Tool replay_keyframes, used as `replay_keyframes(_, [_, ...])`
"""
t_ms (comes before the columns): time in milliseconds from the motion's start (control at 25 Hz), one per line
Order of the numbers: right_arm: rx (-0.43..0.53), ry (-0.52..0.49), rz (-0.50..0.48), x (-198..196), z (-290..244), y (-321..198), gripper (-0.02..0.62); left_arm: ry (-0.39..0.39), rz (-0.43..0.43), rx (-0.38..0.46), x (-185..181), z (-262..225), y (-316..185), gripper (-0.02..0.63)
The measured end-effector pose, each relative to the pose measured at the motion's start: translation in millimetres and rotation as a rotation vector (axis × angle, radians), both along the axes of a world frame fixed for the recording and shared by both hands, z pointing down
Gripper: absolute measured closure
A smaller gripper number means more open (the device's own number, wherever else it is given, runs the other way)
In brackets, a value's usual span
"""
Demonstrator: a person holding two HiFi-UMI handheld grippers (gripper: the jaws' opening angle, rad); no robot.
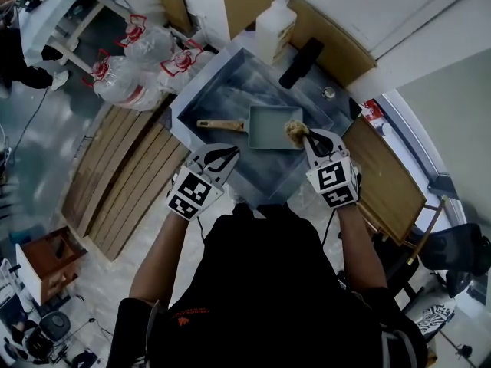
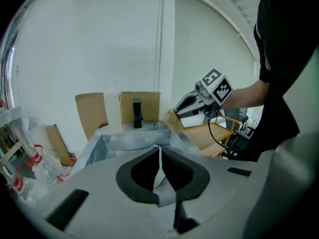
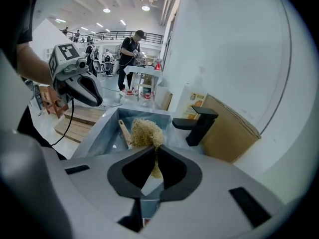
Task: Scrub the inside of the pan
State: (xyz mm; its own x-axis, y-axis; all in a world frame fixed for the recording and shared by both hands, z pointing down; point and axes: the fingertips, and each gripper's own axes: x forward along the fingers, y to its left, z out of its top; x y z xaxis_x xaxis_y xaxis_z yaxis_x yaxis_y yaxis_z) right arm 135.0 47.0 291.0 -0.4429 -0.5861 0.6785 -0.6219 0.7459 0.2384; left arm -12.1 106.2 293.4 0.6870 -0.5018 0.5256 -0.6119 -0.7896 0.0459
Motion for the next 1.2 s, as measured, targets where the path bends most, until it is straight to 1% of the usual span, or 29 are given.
replay_keyframes(240, [0.021, -0.026, -0.028, -13.3, -7.0, 11.8, 0.571, 0.062, -0.005, 0.022, -1.5, -13.6, 3.3, 0.575])
replay_keyframes(400, [0.013, -0.086, -0.03, -23.3, -9.6, 24.1, 0.571, 0.111, -0.015, 0.034, -4.1, -24.5, 2.4, 0.577])
replay_keyframes(480, [-0.002, -0.124, -0.017, -27.1, -9.4, 29.1, 0.571, 0.143, -0.023, 0.028, -6.5, -28.7, 0.7, 0.578])
replay_keyframes(560, [-0.007, -0.14, -0.016, -31.2, -9.8, 32.4, 0.571, 0.169, -0.032, 0.022, -9.4, -32.0, -1.1, 0.578])
replay_keyframes(800, [0.003, -0.14, -0.018, -34.2, -12.7, 34.0, 0.571, 0.196, -0.054, 0.019, -15.4, -33.8, -4.6, 0.58])
replay_keyframes(1200, [0.01, -0.14, 0.001, -31.5, -16.5, 30.8, 0.571, 0.214, -0.066, 0.031, -19.0, -38.6, -10.1, 0.58])
